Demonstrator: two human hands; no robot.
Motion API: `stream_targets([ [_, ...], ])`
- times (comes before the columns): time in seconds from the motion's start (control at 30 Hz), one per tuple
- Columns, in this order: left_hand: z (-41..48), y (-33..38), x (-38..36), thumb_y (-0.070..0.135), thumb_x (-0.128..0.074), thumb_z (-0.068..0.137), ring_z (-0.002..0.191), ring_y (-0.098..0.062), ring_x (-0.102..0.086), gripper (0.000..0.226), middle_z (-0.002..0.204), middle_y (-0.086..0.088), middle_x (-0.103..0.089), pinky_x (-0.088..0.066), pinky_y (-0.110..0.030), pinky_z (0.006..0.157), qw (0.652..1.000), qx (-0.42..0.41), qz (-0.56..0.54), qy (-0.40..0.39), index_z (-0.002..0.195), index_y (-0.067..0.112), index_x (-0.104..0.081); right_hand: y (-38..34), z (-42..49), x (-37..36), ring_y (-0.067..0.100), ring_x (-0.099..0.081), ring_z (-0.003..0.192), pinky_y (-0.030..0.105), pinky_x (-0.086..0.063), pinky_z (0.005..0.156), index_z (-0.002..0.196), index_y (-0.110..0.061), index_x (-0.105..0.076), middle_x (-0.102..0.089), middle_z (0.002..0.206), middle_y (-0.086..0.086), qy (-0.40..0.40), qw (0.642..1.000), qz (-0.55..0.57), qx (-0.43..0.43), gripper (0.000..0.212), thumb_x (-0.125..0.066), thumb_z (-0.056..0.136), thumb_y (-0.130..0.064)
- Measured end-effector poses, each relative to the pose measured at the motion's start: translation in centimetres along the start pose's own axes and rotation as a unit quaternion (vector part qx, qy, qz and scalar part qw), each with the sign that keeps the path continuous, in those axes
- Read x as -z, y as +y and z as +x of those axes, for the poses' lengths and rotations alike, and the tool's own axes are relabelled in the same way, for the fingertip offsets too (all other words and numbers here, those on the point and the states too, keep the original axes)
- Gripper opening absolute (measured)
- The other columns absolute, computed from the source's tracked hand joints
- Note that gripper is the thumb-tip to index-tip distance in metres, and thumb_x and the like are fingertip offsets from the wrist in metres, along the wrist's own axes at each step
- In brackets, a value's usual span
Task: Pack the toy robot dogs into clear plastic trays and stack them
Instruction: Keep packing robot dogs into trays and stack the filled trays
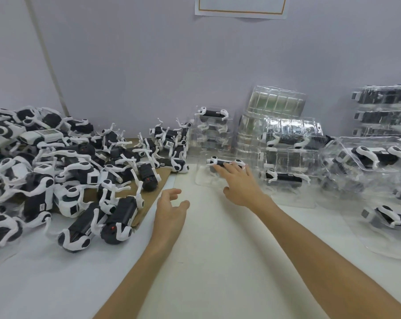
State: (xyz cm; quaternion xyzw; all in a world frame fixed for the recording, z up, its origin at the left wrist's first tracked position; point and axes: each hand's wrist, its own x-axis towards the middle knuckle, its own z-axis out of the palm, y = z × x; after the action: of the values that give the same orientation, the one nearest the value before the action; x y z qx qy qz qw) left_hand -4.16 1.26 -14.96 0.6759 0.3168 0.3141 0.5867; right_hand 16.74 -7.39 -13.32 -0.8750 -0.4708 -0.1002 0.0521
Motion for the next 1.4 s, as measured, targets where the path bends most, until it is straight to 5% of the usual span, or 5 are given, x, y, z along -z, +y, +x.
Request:
stream_targets([
  [0.83, -0.5, -3.4, -1.4, 0.054, -0.017, 0.103, 0.151, -0.018, 0.021, 0.06, 0.165, 0.008, 0.018, 0.012, -0.046, 0.122, 0.782, -0.154, 0.575, -0.186, 0.158, 0.036, 0.003, 0.9, 11.3, 10.3, 0.02, -0.058, 0.096, 0.034, -0.044, 0.092, 0.122, -0.014, -0.061, -0.064, 0.12, 0.006, 0.253, 0.962, 0.098, -0.027, 0.032, -0.059, 0.09, -0.01],
  [1.03, -0.6, -2.8, -2.1, 0.056, -0.037, 0.071, 0.098, -0.024, -0.073, 0.057, 0.113, 0.0, -0.074, -0.041, -0.037, 0.1, 0.76, -0.227, 0.592, -0.144, 0.097, 0.029, -0.081, 9.6, 15.4, 16.8, 0.035, -0.043, 0.128, 0.049, -0.031, 0.106, 0.14, -0.015, -0.042, -0.046, 0.137, 0.016, 0.209, 0.966, -0.033, -0.15, 0.064, -0.068, 0.082, -0.016],
  [1.13, 0.1, -4.0, -2.1, 0.057, -0.027, 0.087, 0.108, -0.027, -0.052, 0.05, 0.134, -0.003, -0.063, 0.002, -0.035, 0.119, 0.73, -0.308, 0.608, -0.053, 0.114, 0.032, -0.061, 13.1, 16.1, 18.0, 0.037, -0.042, 0.132, 0.052, -0.027, 0.11, 0.145, -0.017, -0.036, -0.046, 0.141, 0.017, 0.104, 0.97, -0.046, -0.217, 0.089, -0.085, 0.073, -0.031],
  [1.3, 1.3, -6.5, -2.2, 0.055, -0.007, 0.1, 0.08, -0.024, -0.076, 0.05, 0.095, 0.002, -0.078, -0.055, -0.05, 0.078, 0.734, -0.3, 0.6, -0.101, 0.109, 0.027, -0.047, 15.8, 16.2, 18.0, 0.032, -0.054, 0.107, 0.048, -0.043, 0.101, 0.128, -0.018, -0.056, -0.06, 0.119, 0.013, 0.093, 0.983, 0.016, -0.157, 0.068, -0.089, 0.069, -0.018],
  [1.4, 2.6, -3.6, 0.4, 0.036, -0.024, 0.091, 0.101, 0.012, -0.061, 0.038, 0.117, 0.033, -0.062, -0.043, -0.006, 0.08, 0.651, -0.424, 0.629, -0.038, 0.127, 0.044, -0.035, 16.6, 16.3, 18.3, 0.024, -0.053, 0.091, 0.037, -0.046, 0.085, 0.118, -0.017, -0.064, -0.063, 0.101, 0.006, 0.132, 0.984, 0.047, -0.109, 0.05, -0.085, 0.074, -0.01],
])
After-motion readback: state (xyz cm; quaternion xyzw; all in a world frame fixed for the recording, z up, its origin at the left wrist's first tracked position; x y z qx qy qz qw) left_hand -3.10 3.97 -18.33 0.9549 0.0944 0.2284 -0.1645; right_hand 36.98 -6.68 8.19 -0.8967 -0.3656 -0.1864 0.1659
